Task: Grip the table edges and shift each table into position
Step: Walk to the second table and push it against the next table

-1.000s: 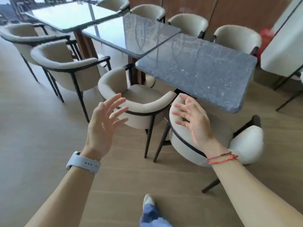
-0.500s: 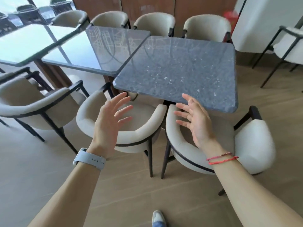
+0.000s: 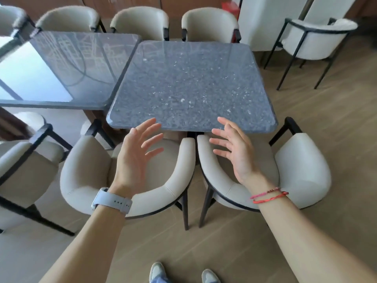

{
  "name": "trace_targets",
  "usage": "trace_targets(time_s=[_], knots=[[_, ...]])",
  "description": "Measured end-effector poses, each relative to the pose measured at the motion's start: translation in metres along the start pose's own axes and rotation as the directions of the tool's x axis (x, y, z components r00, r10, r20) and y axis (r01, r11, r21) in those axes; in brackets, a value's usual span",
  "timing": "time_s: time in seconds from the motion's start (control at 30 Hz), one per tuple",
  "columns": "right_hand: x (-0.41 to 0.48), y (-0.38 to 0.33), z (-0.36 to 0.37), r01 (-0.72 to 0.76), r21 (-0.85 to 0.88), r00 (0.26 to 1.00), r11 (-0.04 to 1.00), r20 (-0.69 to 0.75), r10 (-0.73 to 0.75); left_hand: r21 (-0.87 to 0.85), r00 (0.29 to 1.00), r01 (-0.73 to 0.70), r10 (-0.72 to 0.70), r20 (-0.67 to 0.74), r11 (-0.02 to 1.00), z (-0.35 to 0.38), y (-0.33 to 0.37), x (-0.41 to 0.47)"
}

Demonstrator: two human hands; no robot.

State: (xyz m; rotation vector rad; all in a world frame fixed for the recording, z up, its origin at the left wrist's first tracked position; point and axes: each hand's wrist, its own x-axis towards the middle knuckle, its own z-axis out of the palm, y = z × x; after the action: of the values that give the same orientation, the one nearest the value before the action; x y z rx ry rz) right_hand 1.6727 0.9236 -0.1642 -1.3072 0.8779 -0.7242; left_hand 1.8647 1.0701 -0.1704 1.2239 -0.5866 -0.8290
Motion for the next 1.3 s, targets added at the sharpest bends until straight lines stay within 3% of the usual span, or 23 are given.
trace_targets(time_s=[0.3, 0.73, 0.87, 0.97, 1.07, 1.3], knots=[[0.041, 0.002, 0.058, 0.012, -0.155, 0.996, 0.988, -0.083, -0.025, 0.084, 0.997, 0.034, -0.039, 0.064, 0.996, -0.058, -0.015, 0.067], [0.159, 0.084, 0.043, -0.070, -0.325, 0.997, 0.943, -0.046, 0.058, 0.549, 0.999, 0.002, -0.028, 0.038, 0.836, -0.073, -0.088, 0.184], [0.206, 0.117, 0.042, -0.063, -0.421, 0.998, 0.905, -0.031, 0.055, 0.701, 1.000, 0.009, -0.011, -0.002, 0.713, -0.084, -0.131, 0.227], [0.241, 0.140, 0.048, -0.039, -0.546, 0.999, 0.837, -0.013, 0.038, 0.842, 1.000, 0.004, 0.012, -0.012, 0.540, -0.093, -0.155, 0.257], [0.274, 0.165, 0.052, 0.004, -0.680, 1.000, 0.733, 0.001, -0.005, 0.923, 0.999, -0.018, 0.035, 0.005, 0.385, -0.100, -0.177, 0.283], [0.328, 0.209, 0.035, 0.024, -0.895, 0.991, 0.446, -0.037, -0.128, 0.972, 0.996, -0.045, 0.087, 0.025, 0.232, -0.105, -0.214, 0.335]])
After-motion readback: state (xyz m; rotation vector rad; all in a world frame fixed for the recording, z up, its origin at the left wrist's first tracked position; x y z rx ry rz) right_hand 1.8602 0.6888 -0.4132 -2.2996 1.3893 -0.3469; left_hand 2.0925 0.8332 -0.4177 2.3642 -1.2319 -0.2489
